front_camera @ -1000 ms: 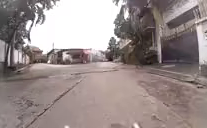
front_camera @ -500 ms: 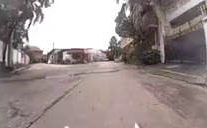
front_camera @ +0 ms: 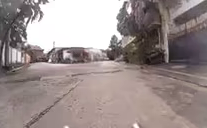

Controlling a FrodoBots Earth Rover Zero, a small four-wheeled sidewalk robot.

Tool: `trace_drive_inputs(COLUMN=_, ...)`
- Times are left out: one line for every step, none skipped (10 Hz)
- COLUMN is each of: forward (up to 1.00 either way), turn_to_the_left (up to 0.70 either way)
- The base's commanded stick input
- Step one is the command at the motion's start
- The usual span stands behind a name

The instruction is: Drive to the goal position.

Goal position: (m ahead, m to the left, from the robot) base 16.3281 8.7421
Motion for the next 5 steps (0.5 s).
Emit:
trace_drive_inputs(forward=0.7, turn_to_the_left=0.0)
trace_drive_inputs(forward=0.7, turn_to_the_left=0.0)
trace_drive_inputs(forward=0.7, turn_to_the_left=0.0)
trace_drive_inputs(forward=0.7, turn_to_the_left=0.0)
trace_drive_inputs(forward=0.7, turn_to_the_left=0.0)
